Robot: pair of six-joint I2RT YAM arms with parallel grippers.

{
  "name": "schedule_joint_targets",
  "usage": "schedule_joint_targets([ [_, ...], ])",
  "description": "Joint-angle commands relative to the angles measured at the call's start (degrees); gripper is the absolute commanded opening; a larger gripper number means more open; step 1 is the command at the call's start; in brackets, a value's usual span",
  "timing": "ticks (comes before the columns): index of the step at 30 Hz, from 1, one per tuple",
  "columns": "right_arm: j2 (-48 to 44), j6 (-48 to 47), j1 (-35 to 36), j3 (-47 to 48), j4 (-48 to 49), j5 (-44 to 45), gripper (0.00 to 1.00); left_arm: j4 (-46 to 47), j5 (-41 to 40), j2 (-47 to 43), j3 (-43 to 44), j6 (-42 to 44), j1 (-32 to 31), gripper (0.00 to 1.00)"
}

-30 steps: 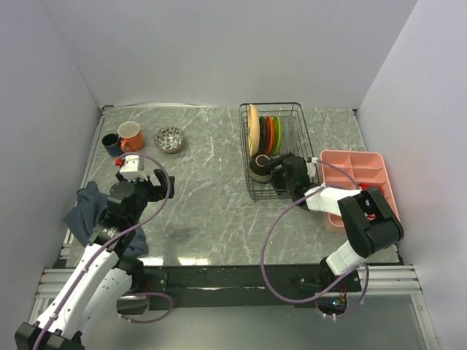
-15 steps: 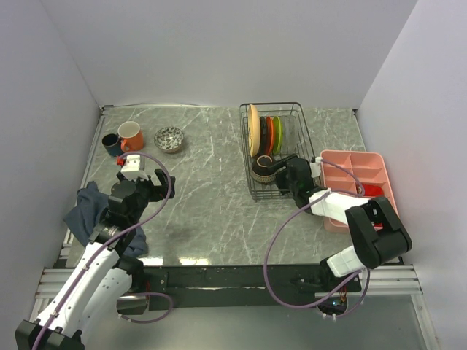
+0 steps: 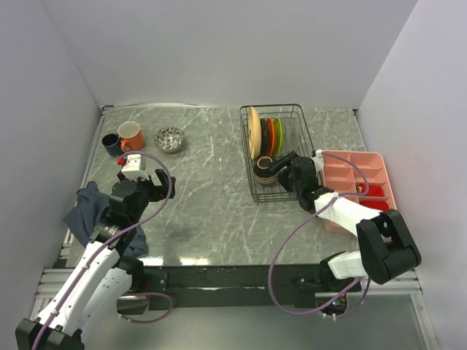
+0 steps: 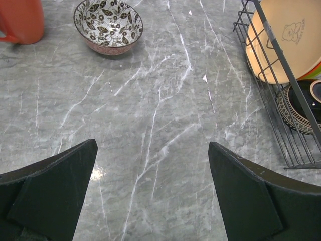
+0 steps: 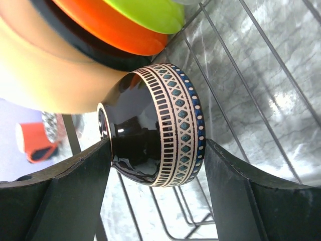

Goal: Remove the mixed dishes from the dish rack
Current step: Pick up the bowl from the dish rack.

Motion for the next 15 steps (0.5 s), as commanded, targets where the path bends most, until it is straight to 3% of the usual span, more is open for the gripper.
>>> schedule_joint_targets([
  [1,-3.82,-7.1,0.17,4.21,1.57,0.15,0.08,2.22,0.26,0.29,1.25,0.94,-0.26,1.0],
  [15,-6.54,-23.35,0.17,9.57,-6.79,-1.61,0.01,2.13,0.7,1.08,1.25,0.85,-0.26,1.0],
])
